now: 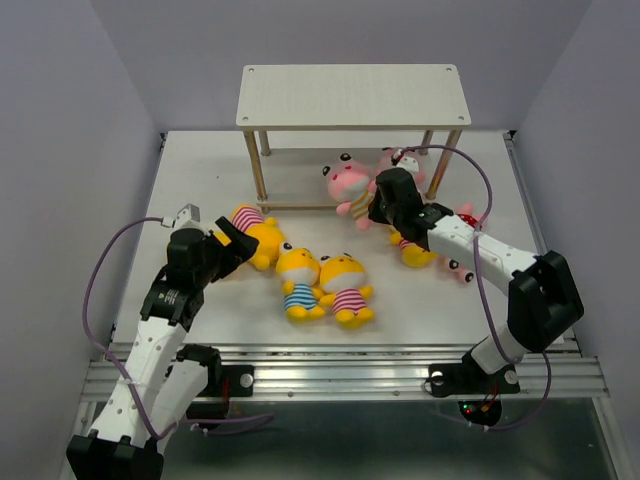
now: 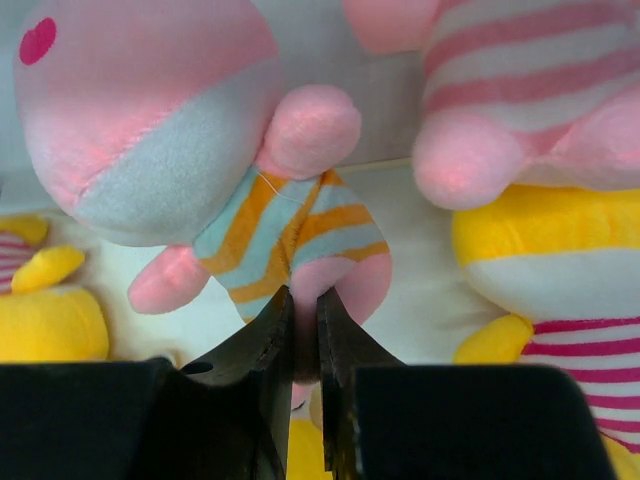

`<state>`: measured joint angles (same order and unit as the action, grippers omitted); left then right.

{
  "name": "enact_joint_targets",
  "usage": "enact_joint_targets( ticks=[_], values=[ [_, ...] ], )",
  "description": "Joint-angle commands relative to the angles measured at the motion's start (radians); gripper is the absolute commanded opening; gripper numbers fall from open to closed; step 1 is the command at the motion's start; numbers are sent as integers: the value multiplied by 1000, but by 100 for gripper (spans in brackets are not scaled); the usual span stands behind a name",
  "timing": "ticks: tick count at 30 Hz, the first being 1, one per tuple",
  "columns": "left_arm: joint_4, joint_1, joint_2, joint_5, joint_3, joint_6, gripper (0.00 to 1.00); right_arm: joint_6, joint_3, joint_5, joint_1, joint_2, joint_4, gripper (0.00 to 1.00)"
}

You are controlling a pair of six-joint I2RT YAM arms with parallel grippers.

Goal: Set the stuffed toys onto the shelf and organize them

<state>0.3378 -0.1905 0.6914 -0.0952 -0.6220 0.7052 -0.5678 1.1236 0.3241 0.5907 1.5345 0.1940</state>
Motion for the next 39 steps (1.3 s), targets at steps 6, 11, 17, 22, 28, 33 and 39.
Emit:
enact_joint_targets(
  ticks=[6, 11, 17, 22, 28, 33, 39],
  values=[
    [-3, -6, -20, 17, -28, 2, 99, -202, 122, 276, 4, 99, -16, 1],
    [-6, -6, -21, 12, -25, 5, 99, -273, 166, 282, 4, 148, -13, 1],
    [4, -6, -24, 23, -31, 2, 99, -378, 188, 285, 4, 190, -13, 1],
    [17, -6, -33, 31, -35, 4, 99, -409, 196, 271, 4, 207, -13, 6],
    [29, -6, -39, 40, -39, 2, 99, -422, 200, 274, 4, 219, -4, 23],
    [43, -6, -43, 46, -45, 0, 99, -417, 205, 270, 4, 217, -2, 32],
    [53, -6, -56, 58, -50, -1, 99, -406, 209, 251, 4, 230, -4, 47]
  ],
)
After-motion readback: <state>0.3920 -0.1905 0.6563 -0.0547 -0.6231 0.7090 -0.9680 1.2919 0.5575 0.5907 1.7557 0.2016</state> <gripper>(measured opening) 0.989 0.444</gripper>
